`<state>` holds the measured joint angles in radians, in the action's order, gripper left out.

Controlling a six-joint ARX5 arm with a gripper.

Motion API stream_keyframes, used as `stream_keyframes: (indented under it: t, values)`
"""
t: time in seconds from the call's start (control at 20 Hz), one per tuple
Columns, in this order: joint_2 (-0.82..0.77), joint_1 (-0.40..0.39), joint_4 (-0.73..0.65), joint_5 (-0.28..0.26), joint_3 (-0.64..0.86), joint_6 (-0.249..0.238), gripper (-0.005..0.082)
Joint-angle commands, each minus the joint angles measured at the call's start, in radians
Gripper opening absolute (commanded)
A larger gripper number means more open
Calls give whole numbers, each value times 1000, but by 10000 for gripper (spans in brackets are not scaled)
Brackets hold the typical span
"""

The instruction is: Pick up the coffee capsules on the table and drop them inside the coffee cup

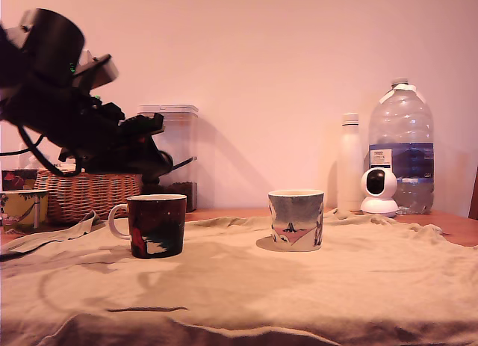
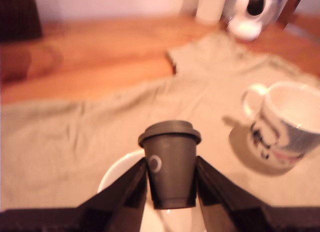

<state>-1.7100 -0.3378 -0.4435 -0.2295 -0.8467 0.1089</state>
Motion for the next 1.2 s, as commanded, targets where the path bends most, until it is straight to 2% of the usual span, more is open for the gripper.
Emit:
stream_keyframes:
  t: [0.0,0.2,0.25,0.5,1.05,1.15]
  values:
    - [-3,0,61,3,-29,-13,227]
    - [-3,1,184,19,-70,-17,227]
    - [-3,2,205,28,-75,-32,227]
    - [-3,2,266,32,-92,-39,228]
    - [-3,2,306,32,-111,-40,228]
    - [-3,2,306,33,-111,-61,230]
